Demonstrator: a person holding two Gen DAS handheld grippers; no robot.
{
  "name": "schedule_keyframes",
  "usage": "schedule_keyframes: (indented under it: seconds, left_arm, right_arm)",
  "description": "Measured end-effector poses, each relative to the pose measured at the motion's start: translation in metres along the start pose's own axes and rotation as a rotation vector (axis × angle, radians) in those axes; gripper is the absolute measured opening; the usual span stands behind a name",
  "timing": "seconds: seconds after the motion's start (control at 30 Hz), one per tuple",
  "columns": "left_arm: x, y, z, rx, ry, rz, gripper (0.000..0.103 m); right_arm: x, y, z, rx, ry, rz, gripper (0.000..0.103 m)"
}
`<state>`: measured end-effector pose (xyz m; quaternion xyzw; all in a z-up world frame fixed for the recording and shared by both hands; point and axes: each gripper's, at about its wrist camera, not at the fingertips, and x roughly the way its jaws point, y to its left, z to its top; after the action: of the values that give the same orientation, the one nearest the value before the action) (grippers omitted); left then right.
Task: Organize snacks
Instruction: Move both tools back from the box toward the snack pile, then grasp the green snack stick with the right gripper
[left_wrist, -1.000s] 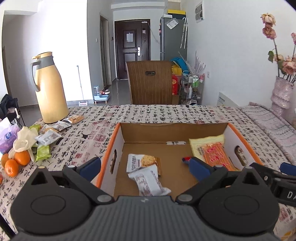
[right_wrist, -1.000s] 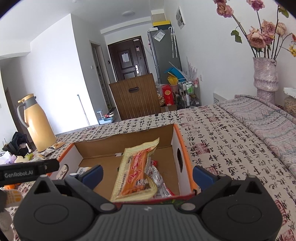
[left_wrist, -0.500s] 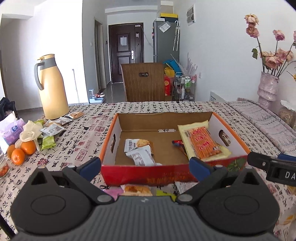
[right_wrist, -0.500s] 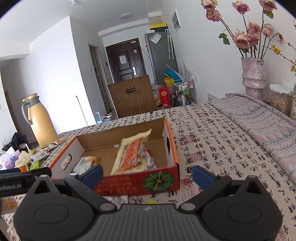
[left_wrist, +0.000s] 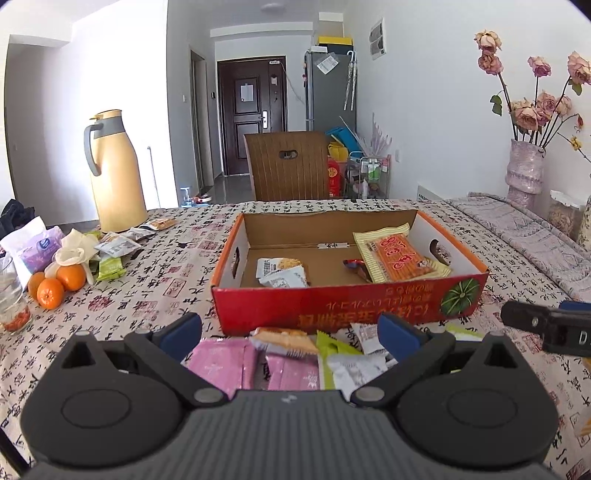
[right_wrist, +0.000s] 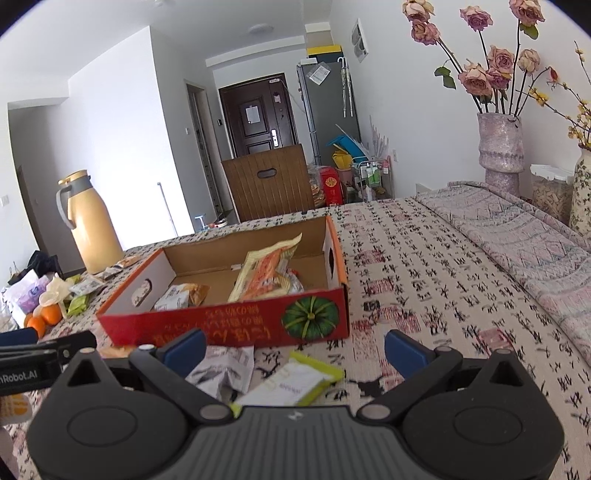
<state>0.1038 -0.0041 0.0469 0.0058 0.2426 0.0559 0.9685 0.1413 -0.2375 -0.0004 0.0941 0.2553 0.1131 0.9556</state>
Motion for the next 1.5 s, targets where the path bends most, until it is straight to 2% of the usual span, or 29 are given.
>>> schedule_keyframes:
  seconds: [0.2, 0.43, 0.73, 0.93, 1.07, 1.2, 1.27, 1.5]
  left_arm:
    - [-0.011, 0.005, -0.014, 0.015, -0.023, -0.004, 0.103]
    - [-0.017, 0.016, -0.03, -0.013, -0.048, 0.006, 0.103]
    - [-0.013, 0.025, -0.032, -0.036, -0.047, 0.026, 0.103]
    - [-0.01, 0.028, -0.032, -0.034, -0.041, 0.035, 0.103]
    - [-0.006, 0.03, -0.032, -0.043, -0.031, 0.034, 0.103]
    - [-0.001, 0.033, -0.034, -0.05, -0.016, 0.032, 0.103]
    - [0.0, 0.034, -0.035, -0.054, -0.012, 0.03, 0.103]
    - [0.002, 0.035, -0.035, -0.061, 0.007, 0.019, 0.103]
  right_arm:
    - [-0.008, 0.006, -0.021, -0.033, 0.03, 0.007, 0.103]
    - [-0.01, 0.012, -0.04, -0.052, 0.088, 0.038, 0.103]
    - [0.025, 0.031, -0.024, -0.045, 0.126, -0.009, 0.101]
    - [0.061, 0.034, -0.018, -0.02, 0.197, -0.082, 0.092]
    - [0.072, 0.031, -0.024, -0.005, 0.24, -0.128, 0.078]
    - [0.069, 0.028, -0.03, -0.028, 0.25, -0.113, 0.067]
    - [0.067, 0.026, -0.033, -0.049, 0.26, -0.101, 0.051]
    - [0.062, 0.014, -0.039, -0.102, 0.248, -0.073, 0.037]
